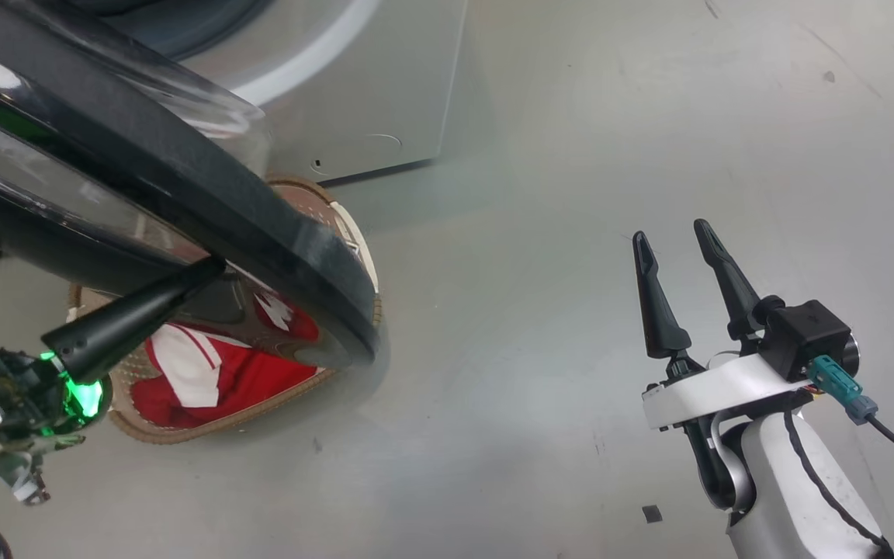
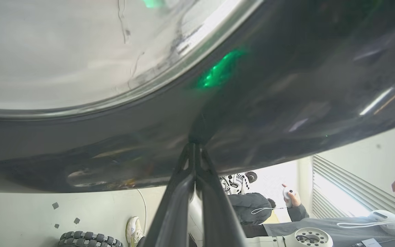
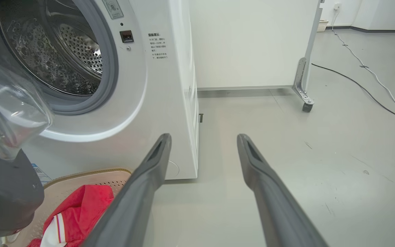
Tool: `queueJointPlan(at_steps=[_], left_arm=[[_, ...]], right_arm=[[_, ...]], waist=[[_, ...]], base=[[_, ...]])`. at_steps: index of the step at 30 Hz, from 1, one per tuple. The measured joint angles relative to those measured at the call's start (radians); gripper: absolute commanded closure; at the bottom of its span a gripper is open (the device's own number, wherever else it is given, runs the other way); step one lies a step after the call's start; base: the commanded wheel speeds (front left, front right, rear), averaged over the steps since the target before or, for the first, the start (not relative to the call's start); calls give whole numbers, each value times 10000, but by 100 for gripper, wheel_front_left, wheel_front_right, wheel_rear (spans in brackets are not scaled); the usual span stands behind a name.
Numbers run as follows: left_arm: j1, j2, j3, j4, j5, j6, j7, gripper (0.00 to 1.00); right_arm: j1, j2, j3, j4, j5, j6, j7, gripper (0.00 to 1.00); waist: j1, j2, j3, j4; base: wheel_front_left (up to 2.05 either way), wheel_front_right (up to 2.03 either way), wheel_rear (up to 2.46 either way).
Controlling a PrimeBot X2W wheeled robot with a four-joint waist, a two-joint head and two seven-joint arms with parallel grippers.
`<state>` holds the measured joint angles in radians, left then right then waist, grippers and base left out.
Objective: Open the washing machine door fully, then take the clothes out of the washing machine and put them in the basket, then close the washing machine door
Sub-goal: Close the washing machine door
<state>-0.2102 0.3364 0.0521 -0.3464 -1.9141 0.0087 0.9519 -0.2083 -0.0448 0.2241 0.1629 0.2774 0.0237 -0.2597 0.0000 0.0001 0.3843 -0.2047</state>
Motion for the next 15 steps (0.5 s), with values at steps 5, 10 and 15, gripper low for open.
queueJointPlan(at_steps=[5,10,15], left_arm=[[-820,86,-98,472,159,384,-113,100],[-1816,161,-259,1108,238,658,-236,100],[-2560,157,-330,1870,385,782,-483,100]], right_arm=[[-199,2,188,-27,288,-90,0,0],[-376,2,341,-31,393,-190,0,0],[-529,2,435,-29,428,-268,0,0]], waist=[[0,0,346,-428],[0,0,675,-874],[1,0,841,-1160]], base=[[0,0,0],[0,0,0],[0,0,0]])
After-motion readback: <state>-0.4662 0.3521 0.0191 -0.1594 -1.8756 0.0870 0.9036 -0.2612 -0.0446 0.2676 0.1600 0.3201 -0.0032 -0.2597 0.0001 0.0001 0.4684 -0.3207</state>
